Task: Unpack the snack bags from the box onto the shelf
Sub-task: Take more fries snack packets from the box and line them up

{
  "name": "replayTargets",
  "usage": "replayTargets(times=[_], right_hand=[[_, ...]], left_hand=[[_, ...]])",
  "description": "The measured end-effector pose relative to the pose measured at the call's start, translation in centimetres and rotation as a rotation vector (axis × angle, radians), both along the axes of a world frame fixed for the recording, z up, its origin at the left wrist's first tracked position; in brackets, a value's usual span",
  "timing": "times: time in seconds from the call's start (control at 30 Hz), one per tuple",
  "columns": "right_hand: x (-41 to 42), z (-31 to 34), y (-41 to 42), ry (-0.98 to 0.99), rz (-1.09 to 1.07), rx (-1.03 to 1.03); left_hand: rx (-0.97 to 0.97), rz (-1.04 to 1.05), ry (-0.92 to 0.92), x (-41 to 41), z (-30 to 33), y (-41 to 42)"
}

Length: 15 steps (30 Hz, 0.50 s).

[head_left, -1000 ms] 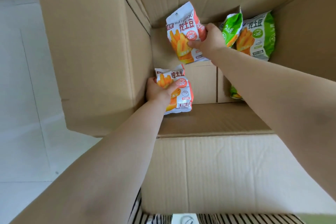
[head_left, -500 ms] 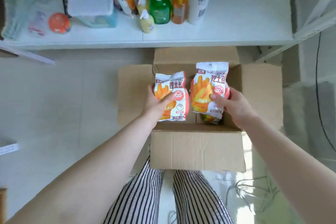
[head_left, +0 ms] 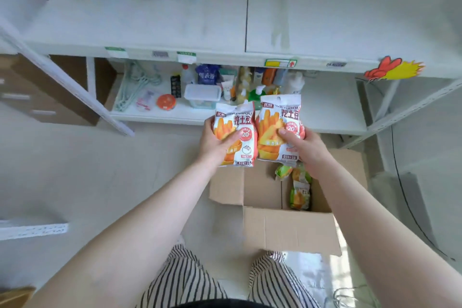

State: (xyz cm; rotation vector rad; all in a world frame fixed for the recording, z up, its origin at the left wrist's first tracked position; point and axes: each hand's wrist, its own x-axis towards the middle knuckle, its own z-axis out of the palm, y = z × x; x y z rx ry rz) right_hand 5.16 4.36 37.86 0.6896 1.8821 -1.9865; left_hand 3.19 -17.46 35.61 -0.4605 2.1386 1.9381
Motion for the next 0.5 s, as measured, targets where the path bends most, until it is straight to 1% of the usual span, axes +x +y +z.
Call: replayTargets(times=[0.13, 0.3, 0.37, 0.5], right_hand=[[0.2, 1.7, -8.7, 0.043, -0.101, 0.002], [-1.0, 3.1, -18.3, 0.068, -0.114, -0.045], [-1.8, 3.8, -21.0, 0.077, -0.107, -0.060], [-3.9, 5.0, -23.4, 0.089, -0.105, -0.040]], left_hand=[[-0.012, 0.004, 0.070, -0.8, 2.8, -9.1], [-0.097, 0.020, 0.129, -2.9, 5.7, -19.4], [-0.108, 0.025, 0.152, -3.6, 6.5, -22.0], [-0.053, 0.038, 0.156, -5.8, 6.8, -25.2]])
